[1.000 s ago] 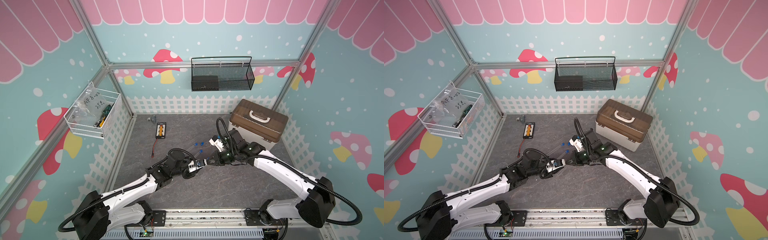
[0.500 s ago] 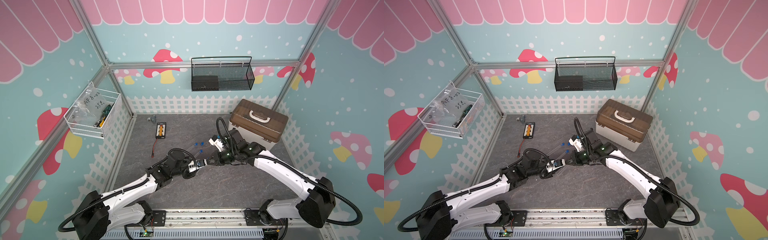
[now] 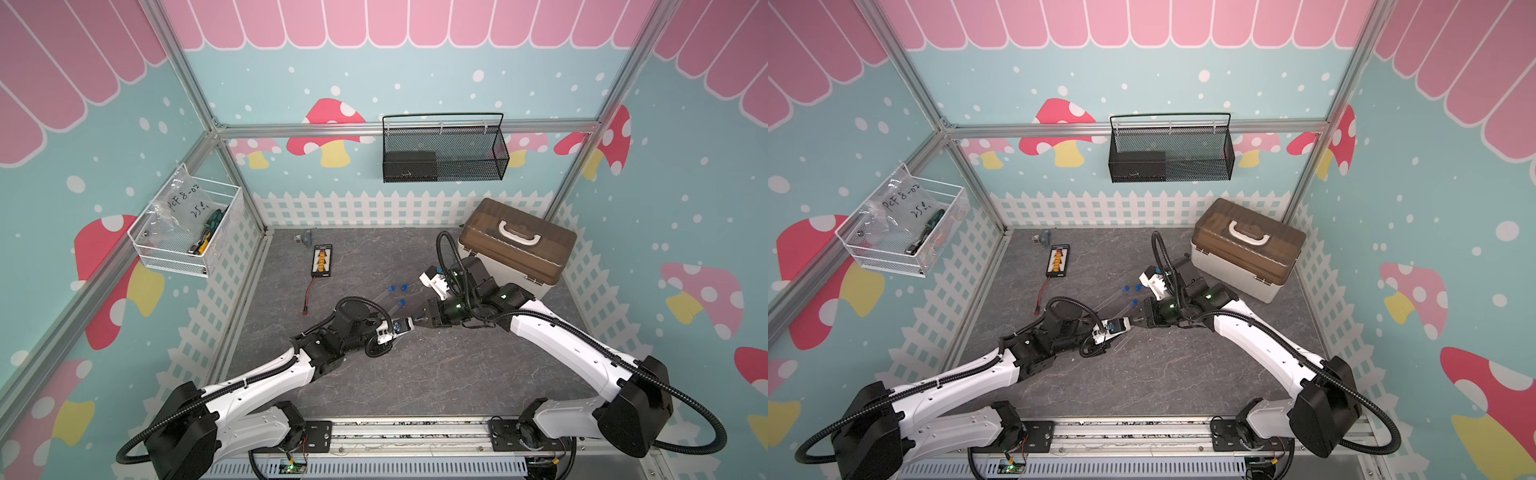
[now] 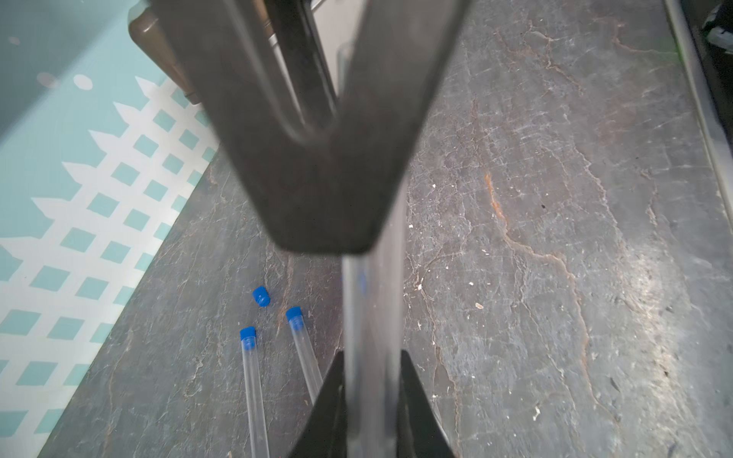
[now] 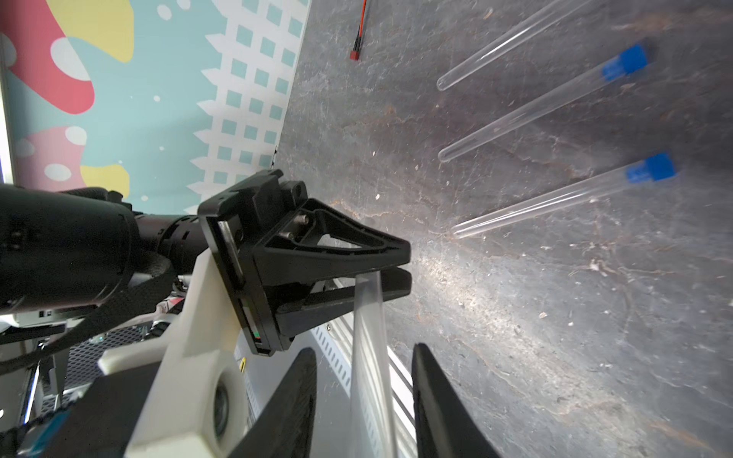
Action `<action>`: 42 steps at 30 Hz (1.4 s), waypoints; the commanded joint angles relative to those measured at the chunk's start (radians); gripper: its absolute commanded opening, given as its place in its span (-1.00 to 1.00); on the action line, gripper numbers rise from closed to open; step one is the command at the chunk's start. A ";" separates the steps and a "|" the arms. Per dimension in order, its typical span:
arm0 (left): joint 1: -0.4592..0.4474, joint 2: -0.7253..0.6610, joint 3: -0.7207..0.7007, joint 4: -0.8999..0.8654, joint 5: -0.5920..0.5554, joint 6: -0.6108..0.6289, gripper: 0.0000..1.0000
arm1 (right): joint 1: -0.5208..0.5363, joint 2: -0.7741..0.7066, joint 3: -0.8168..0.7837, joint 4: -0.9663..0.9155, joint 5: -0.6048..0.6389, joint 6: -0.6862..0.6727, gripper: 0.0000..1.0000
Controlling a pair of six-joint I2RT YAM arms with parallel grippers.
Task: Insert stoppers into test tubes
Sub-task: Pick up the test tube at the center of the board, then pick up the stopper from the center of the board.
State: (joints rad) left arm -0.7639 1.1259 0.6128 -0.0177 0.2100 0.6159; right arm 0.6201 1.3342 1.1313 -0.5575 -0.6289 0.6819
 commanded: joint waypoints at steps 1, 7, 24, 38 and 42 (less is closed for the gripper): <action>-0.006 -0.014 0.029 -0.001 -0.078 -0.077 -1.00 | -0.044 -0.017 0.064 -0.020 0.101 -0.088 -0.20; 0.008 0.023 0.136 -0.138 -0.159 -0.301 -1.00 | -0.053 0.015 0.183 -0.081 0.411 -0.314 -0.19; 0.440 0.088 0.188 -0.138 0.013 -0.644 -1.00 | -0.067 0.435 0.353 -0.106 0.470 -1.557 -0.14; 0.462 0.024 0.151 -0.101 -0.053 -0.581 -1.00 | -0.089 0.877 0.796 -0.339 0.380 -1.839 -0.22; 0.465 0.010 0.138 -0.065 -0.066 -0.581 -1.00 | -0.089 0.976 0.922 -0.416 0.334 -1.854 -0.24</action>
State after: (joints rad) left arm -0.3077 1.1599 0.7696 -0.1253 0.1631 0.0273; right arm 0.5301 2.2608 1.9900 -0.8680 -0.2230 -1.1034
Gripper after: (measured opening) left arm 0.177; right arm 0.379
